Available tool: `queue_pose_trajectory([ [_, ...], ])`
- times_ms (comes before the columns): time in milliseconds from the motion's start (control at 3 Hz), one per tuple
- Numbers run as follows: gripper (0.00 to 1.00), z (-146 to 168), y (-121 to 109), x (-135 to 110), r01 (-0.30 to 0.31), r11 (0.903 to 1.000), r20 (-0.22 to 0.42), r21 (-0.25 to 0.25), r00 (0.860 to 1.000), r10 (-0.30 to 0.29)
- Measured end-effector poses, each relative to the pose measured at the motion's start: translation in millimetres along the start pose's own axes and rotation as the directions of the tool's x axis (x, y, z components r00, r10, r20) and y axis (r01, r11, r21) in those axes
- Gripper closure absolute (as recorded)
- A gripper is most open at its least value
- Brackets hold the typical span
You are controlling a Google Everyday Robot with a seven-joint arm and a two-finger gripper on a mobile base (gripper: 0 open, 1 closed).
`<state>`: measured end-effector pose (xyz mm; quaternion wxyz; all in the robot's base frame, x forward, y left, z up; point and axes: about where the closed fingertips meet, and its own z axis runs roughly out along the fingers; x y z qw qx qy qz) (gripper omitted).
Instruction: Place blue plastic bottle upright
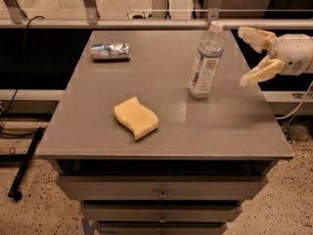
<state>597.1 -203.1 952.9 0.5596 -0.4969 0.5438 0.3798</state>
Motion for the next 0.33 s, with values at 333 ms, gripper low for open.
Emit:
queue_pose_trajectory([
  [333,0.0,-3.6,-1.0,-0.8,0.002,1.0,-0.008,0.005,1.0,-0.002],
])
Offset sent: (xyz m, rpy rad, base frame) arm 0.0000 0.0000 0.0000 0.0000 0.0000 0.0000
